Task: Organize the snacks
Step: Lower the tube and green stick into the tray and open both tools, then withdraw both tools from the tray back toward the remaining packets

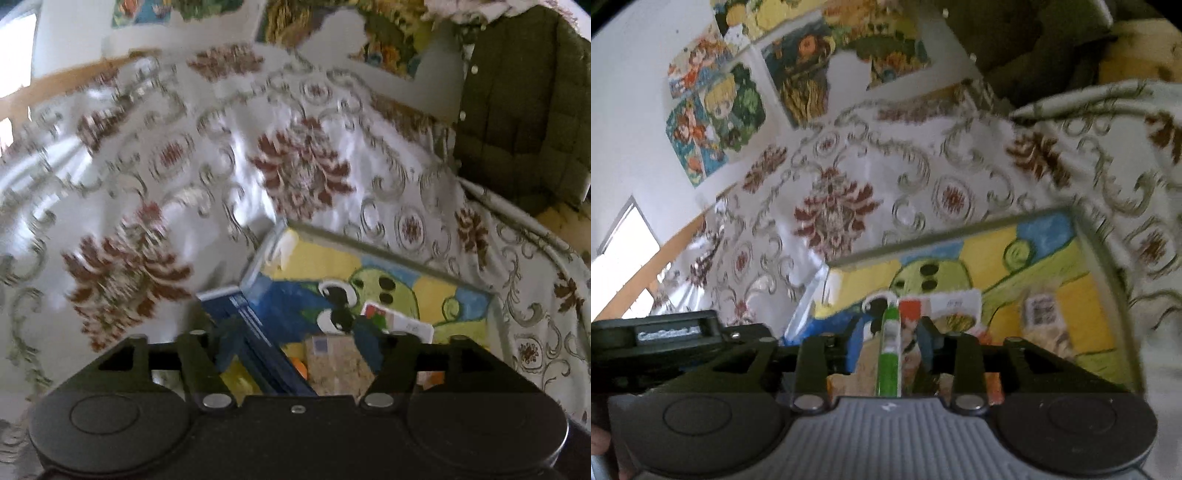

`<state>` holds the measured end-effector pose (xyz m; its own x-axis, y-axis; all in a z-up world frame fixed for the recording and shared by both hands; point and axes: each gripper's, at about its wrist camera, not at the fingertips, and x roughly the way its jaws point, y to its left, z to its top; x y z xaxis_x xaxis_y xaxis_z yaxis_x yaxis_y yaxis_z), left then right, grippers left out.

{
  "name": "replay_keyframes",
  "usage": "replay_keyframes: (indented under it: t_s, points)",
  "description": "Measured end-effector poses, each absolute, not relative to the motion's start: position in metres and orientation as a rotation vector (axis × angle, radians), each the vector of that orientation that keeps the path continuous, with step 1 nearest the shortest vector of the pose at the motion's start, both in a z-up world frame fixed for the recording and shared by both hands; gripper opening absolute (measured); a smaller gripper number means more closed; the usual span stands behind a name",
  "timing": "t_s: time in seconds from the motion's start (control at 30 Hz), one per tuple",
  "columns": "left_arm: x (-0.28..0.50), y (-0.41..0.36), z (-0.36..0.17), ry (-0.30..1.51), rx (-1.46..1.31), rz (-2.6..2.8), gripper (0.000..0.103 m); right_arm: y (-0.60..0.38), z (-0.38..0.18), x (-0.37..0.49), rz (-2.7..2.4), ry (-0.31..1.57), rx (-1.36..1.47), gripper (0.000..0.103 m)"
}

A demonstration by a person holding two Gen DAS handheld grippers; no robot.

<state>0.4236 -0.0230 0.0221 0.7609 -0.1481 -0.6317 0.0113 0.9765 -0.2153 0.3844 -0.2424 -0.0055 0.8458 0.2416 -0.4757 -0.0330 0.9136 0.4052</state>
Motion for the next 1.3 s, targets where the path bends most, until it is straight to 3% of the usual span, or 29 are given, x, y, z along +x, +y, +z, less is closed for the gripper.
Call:
replay_keyframes:
  t_s: [0.13,0.23,0.27,0.3,0.37,0.63,0.8,1.3]
  points:
    - [0.401,-0.021,0.041,0.644,-0.158,-0.064,0.090,-0.251,0.014,0.366,0.111,0.487,0.395,0.060]
    - [0.378,-0.019,0.056,0.588,-0.141,-0.053,0.099,-0.254,0.029,0.352,0.107,0.455,0.370,0.075]
    - [0.369,-0.018,0.060,0.566,-0.140,-0.049,0.102,-0.254,0.035,0.346,0.106,0.439,0.362,0.085]
    - [0.359,-0.018,0.063,0.539,-0.138,-0.049,0.102,-0.255,0.040,0.340,0.096,0.419,0.354,0.095]
    - [0.342,-0.019,0.067,0.502,-0.123,-0.050,0.102,-0.255,0.050,0.324,0.065,0.374,0.330,0.102]
    - [0.278,-0.020,0.073,0.411,-0.116,-0.012,0.102,-0.256,0.066,0.267,0.011,0.310,0.225,0.103]
    - [0.251,-0.016,0.065,0.433,-0.108,-0.014,0.102,-0.256,0.058,0.244,0.000,0.364,0.205,0.103]
    - [0.168,0.011,0.034,0.447,-0.104,-0.046,0.102,-0.233,0.037,0.140,0.013,0.296,0.098,0.103]
